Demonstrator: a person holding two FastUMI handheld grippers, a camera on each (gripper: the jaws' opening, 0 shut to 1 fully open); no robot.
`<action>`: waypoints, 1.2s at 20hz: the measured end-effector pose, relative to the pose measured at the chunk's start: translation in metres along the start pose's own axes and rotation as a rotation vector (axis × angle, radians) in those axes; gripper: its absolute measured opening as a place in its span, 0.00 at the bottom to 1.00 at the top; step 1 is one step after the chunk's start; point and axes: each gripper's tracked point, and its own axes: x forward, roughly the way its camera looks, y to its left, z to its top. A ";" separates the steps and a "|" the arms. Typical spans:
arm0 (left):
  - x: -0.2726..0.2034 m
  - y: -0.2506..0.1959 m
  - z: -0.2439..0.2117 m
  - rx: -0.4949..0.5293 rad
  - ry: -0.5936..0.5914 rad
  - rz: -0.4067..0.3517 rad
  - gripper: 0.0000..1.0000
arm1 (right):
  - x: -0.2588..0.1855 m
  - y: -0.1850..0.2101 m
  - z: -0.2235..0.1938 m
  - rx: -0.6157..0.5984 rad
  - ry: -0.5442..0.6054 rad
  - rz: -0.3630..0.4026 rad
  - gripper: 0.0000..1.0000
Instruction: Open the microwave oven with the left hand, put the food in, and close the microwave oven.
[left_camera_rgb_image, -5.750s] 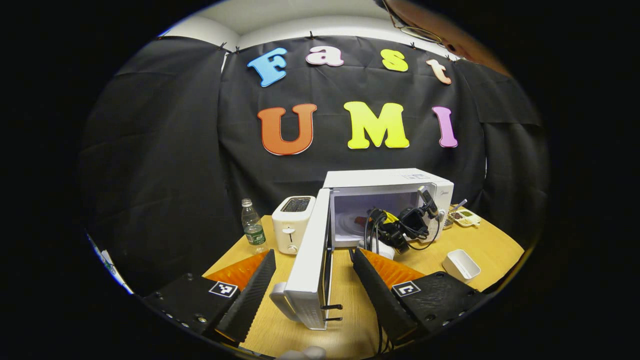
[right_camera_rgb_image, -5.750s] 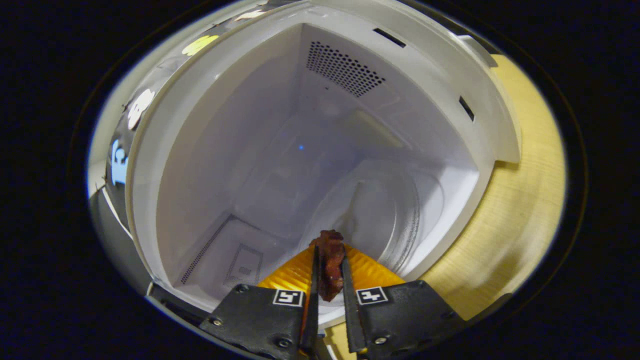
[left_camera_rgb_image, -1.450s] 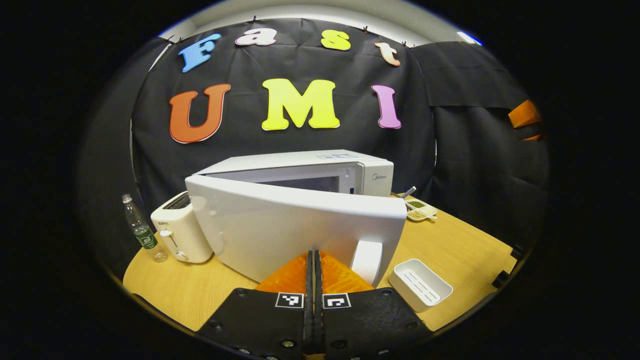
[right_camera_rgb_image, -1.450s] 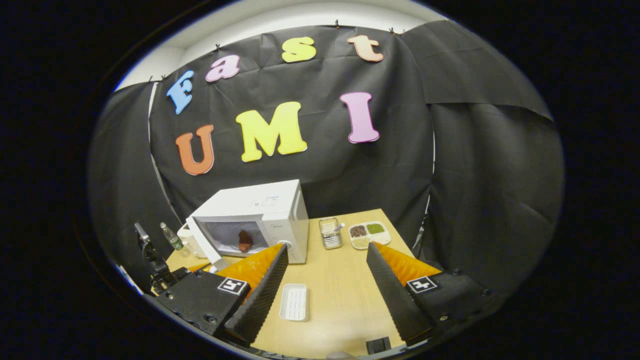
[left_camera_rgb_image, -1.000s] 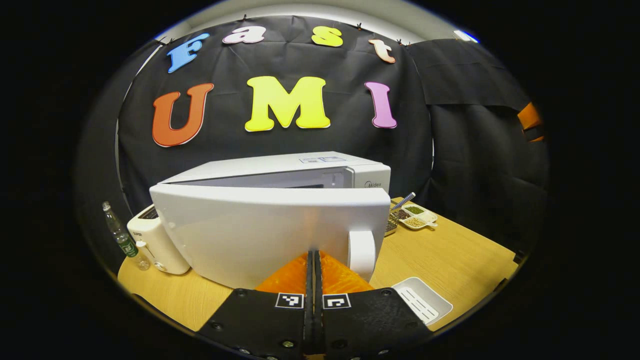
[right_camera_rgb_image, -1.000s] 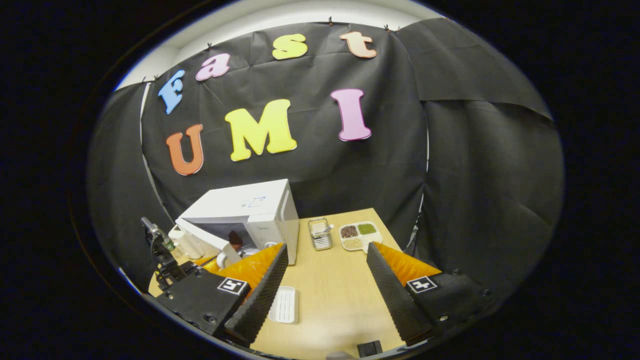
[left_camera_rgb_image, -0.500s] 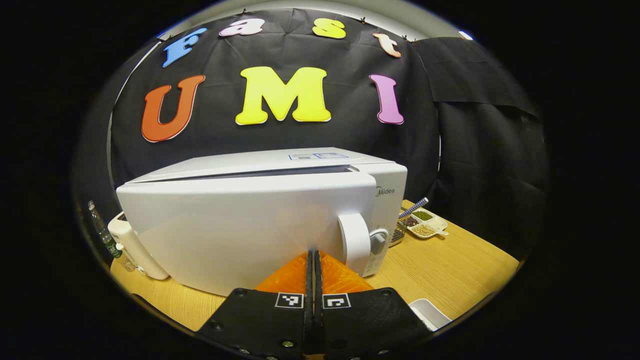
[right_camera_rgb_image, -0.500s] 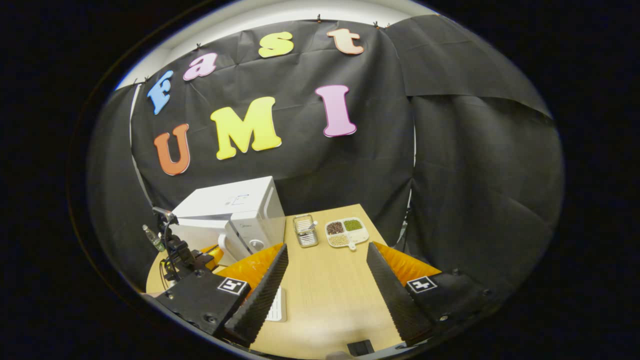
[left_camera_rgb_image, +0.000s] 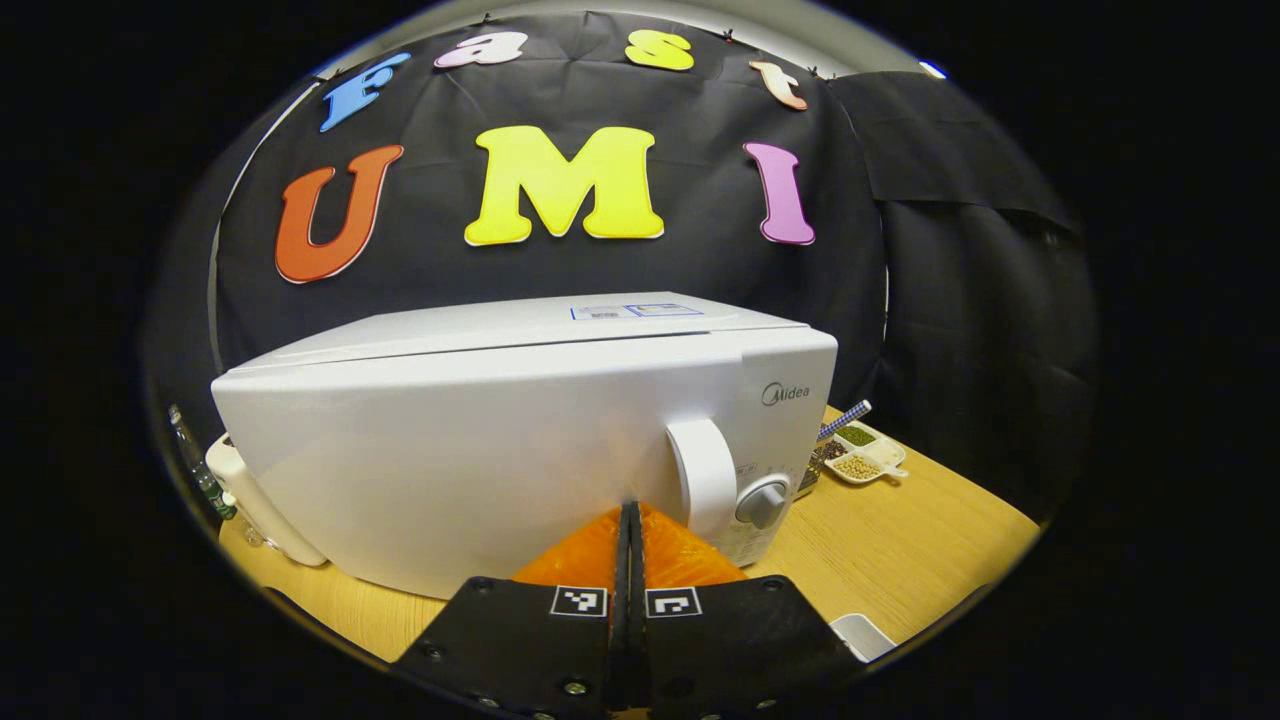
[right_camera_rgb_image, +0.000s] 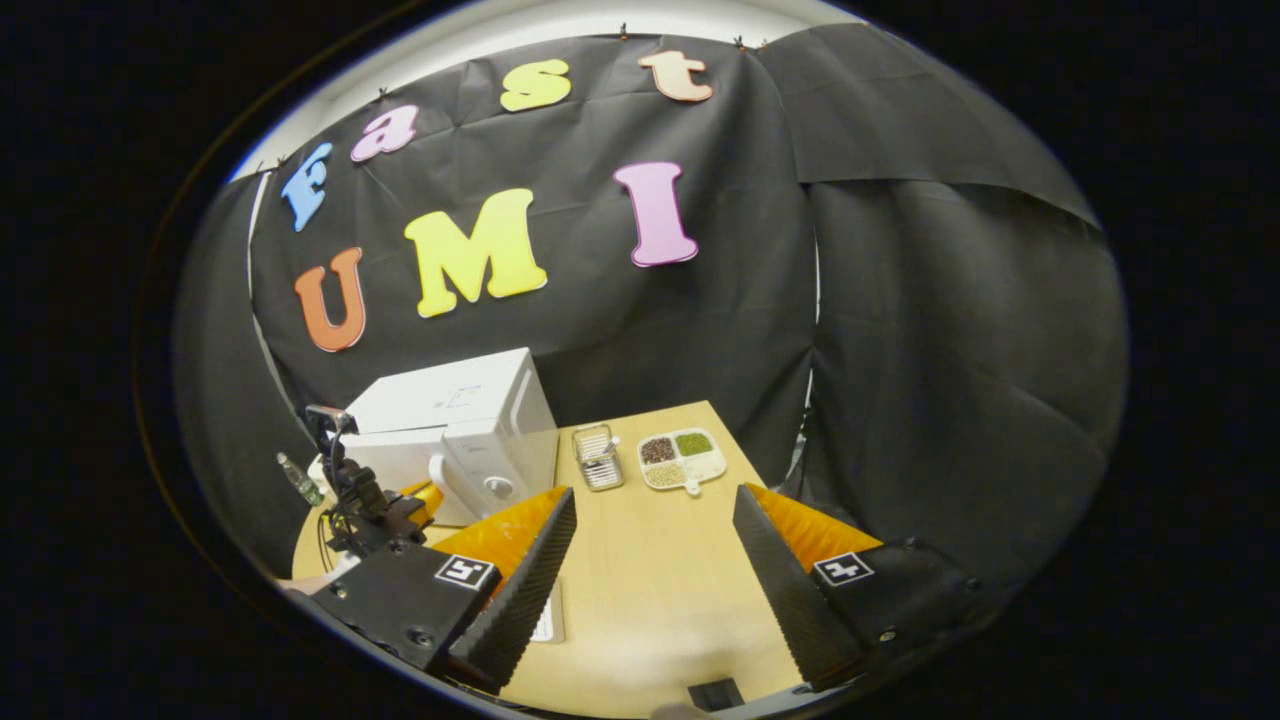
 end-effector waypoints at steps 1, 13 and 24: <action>0.004 0.001 -0.004 -0.013 0.037 0.010 0.00 | 0.001 0.002 -0.001 0.001 0.004 0.005 1.00; -0.112 0.037 0.028 0.015 -0.017 0.117 0.96 | -0.016 0.033 0.014 -0.075 -0.086 0.013 1.00; -0.272 0.078 0.109 -0.053 -0.146 0.169 0.97 | -0.067 0.098 -0.001 -0.083 -0.156 0.069 0.92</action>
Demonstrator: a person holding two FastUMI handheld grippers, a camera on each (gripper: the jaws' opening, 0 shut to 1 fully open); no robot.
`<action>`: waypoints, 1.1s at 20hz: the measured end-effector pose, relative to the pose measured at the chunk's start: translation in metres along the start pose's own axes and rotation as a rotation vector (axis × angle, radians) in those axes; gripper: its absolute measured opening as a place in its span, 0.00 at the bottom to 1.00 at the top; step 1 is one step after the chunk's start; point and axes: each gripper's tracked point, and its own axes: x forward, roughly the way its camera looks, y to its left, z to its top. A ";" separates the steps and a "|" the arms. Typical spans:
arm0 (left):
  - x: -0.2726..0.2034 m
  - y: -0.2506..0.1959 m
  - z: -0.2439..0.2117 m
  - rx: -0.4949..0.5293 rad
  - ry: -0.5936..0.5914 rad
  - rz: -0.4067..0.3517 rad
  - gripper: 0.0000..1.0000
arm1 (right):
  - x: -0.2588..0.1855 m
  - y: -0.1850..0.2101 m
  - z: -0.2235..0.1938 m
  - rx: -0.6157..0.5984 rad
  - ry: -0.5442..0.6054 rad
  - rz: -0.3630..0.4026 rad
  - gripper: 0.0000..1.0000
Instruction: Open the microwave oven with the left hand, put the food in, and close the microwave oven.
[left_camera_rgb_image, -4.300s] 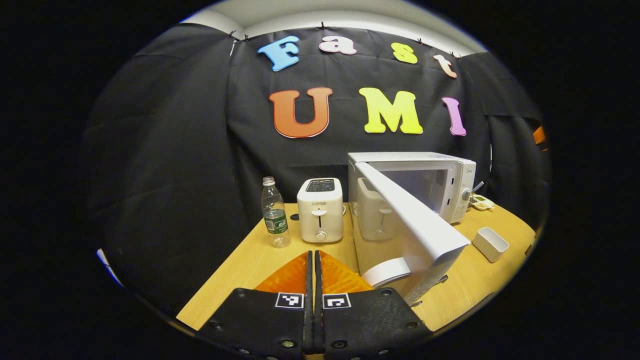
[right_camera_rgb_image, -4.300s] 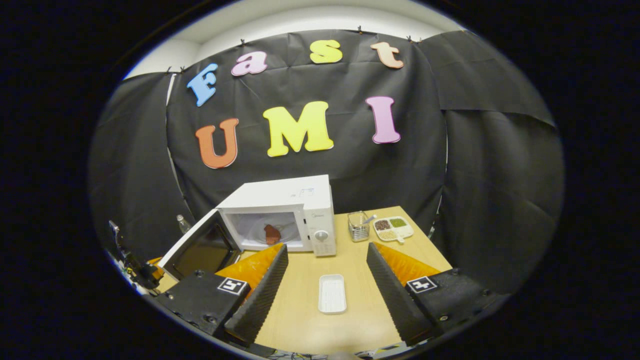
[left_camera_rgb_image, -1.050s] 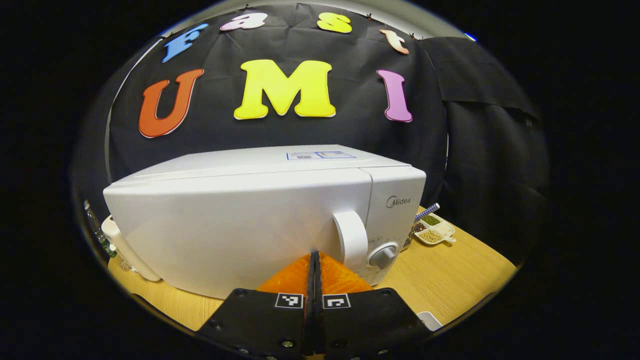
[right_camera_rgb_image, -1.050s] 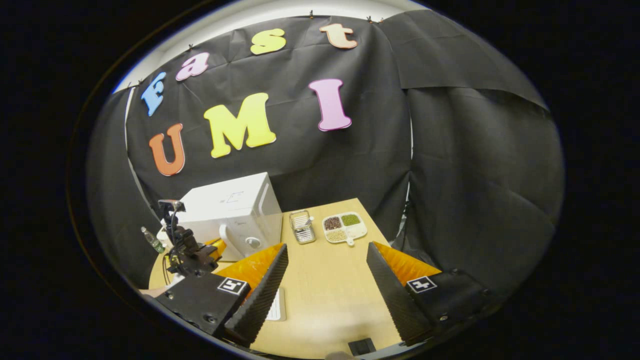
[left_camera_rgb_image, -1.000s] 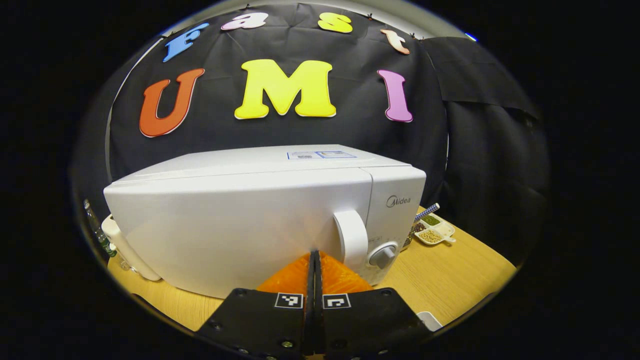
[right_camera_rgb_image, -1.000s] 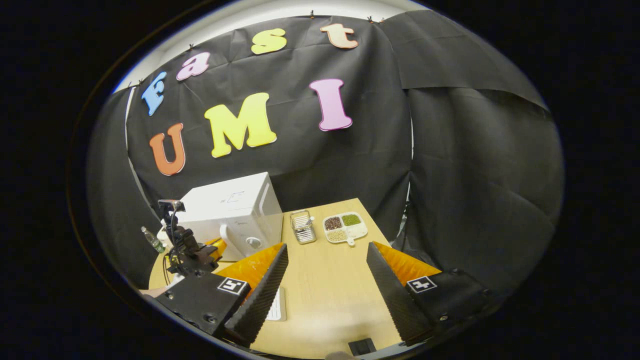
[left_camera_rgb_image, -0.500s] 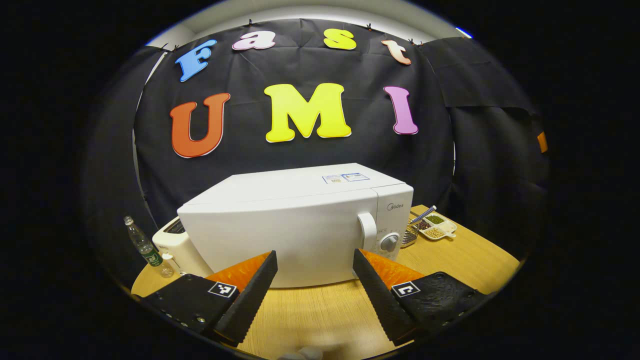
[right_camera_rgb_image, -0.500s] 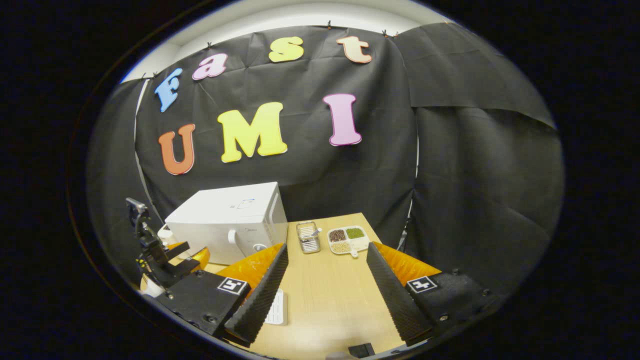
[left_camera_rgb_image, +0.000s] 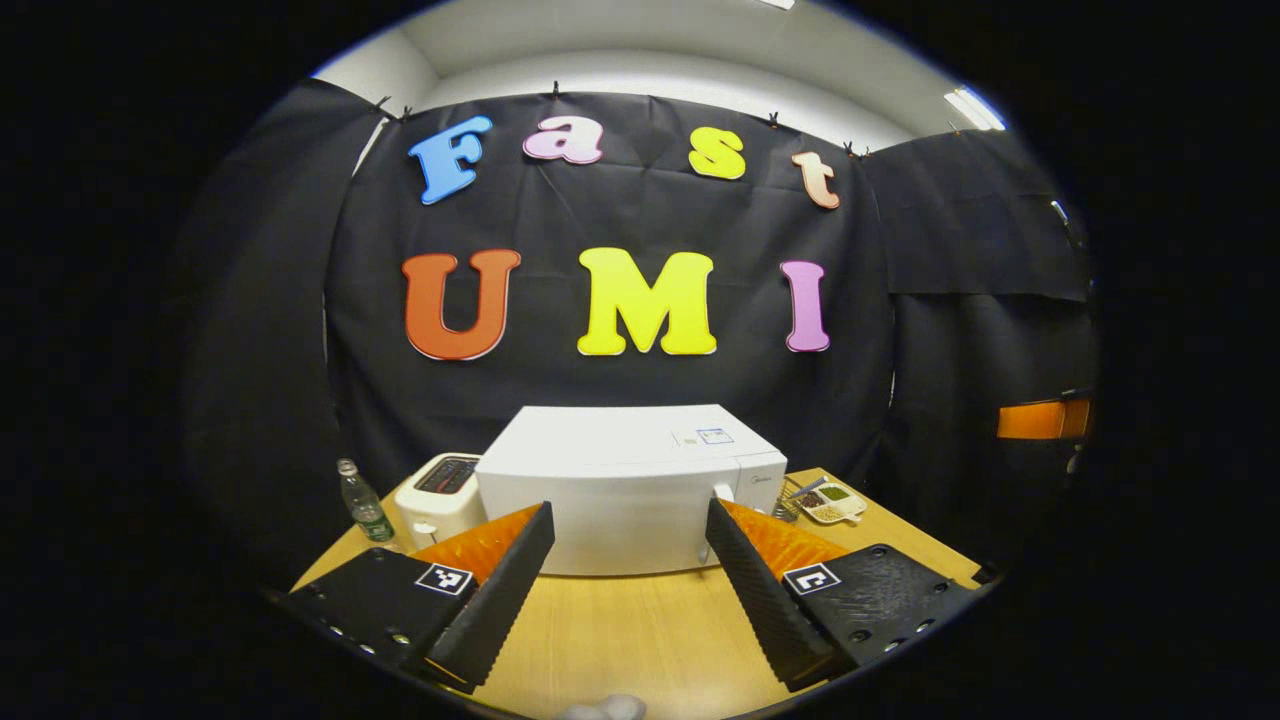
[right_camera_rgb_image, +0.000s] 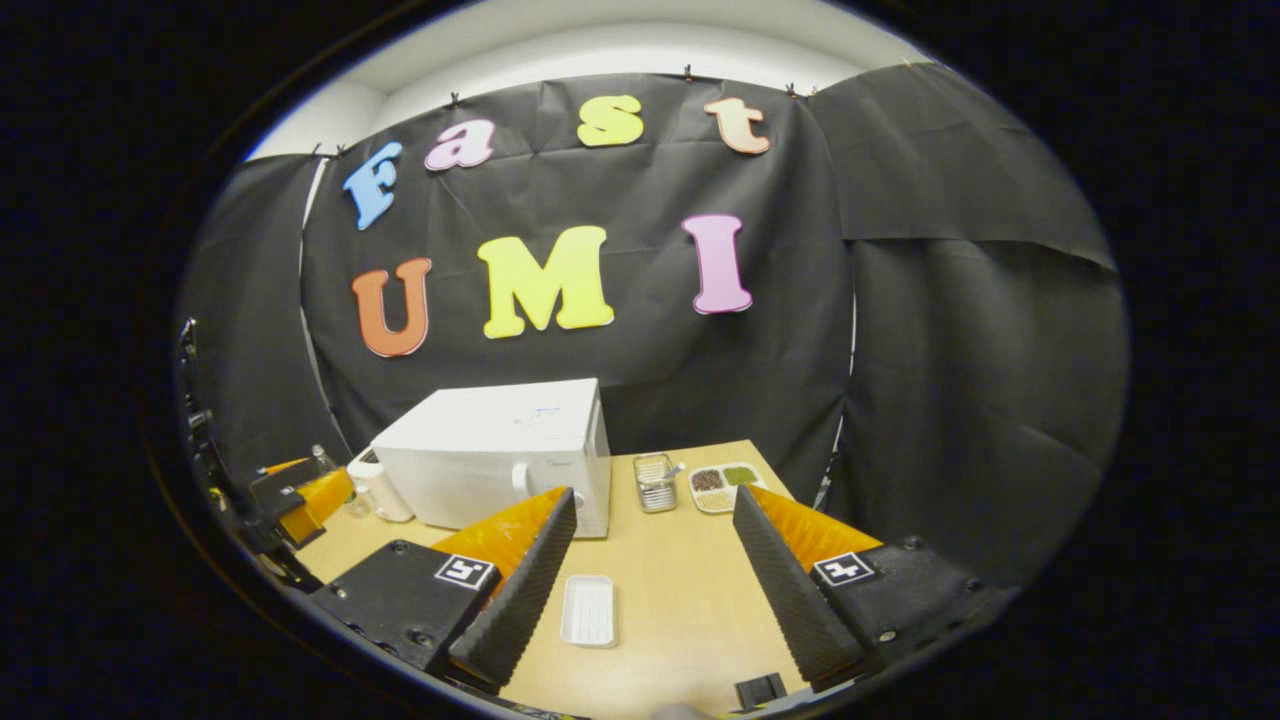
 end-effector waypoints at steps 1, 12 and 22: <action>-0.010 0.007 0.006 -0.008 -0.007 0.009 0.87 | -0.004 0.006 0.000 0.008 -0.008 0.006 0.92; -0.053 0.044 0.061 -0.060 -0.095 0.054 0.94 | -0.034 0.040 0.044 -0.031 -0.136 0.023 0.91; -0.061 0.031 0.079 -0.021 -0.131 0.014 0.94 | -0.040 0.046 0.055 -0.027 -0.168 0.024 0.92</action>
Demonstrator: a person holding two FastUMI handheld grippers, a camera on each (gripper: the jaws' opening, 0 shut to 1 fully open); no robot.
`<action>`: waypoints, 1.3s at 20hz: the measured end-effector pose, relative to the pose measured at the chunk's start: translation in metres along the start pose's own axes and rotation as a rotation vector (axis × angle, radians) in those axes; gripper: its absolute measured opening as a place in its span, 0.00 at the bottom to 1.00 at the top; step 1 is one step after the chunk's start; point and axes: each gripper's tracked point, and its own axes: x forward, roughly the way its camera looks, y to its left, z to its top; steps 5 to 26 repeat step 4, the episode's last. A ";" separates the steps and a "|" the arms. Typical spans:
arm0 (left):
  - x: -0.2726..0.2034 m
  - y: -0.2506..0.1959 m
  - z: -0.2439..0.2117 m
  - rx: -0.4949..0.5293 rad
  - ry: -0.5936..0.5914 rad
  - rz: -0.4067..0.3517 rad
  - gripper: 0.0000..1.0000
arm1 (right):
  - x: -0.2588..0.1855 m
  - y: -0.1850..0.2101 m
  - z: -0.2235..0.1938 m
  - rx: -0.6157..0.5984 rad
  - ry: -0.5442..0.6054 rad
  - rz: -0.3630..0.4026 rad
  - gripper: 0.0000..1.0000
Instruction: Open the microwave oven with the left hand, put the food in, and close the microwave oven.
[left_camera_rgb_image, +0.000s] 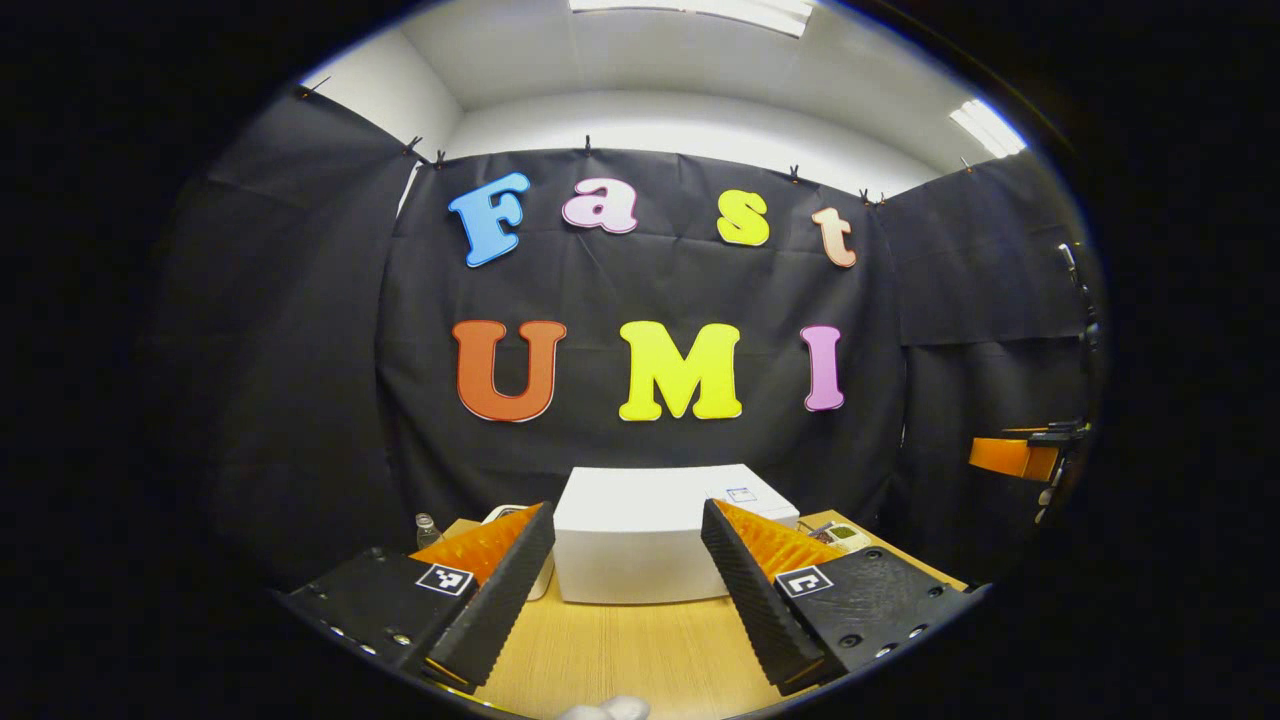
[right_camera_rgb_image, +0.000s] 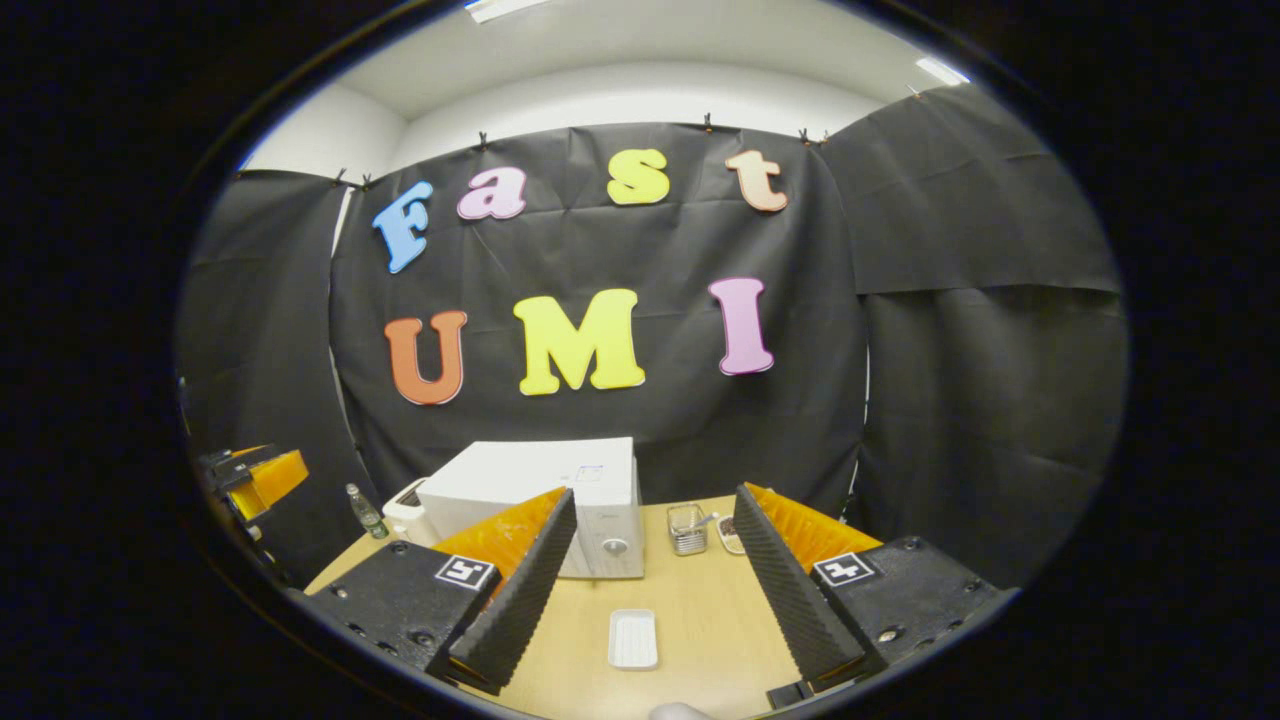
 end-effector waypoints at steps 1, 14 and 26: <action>-0.001 0.000 0.000 0.001 0.002 0.002 0.94 | 0.000 -0.001 0.001 -0.008 -0.004 -0.002 0.92; 0.001 -0.002 0.006 0.014 -0.006 0.002 0.94 | -0.001 0.002 0.005 -0.019 -0.015 0.004 0.92; 0.001 -0.002 0.006 0.014 -0.006 0.002 0.94 | -0.001 0.002 0.005 -0.019 -0.015 0.004 0.92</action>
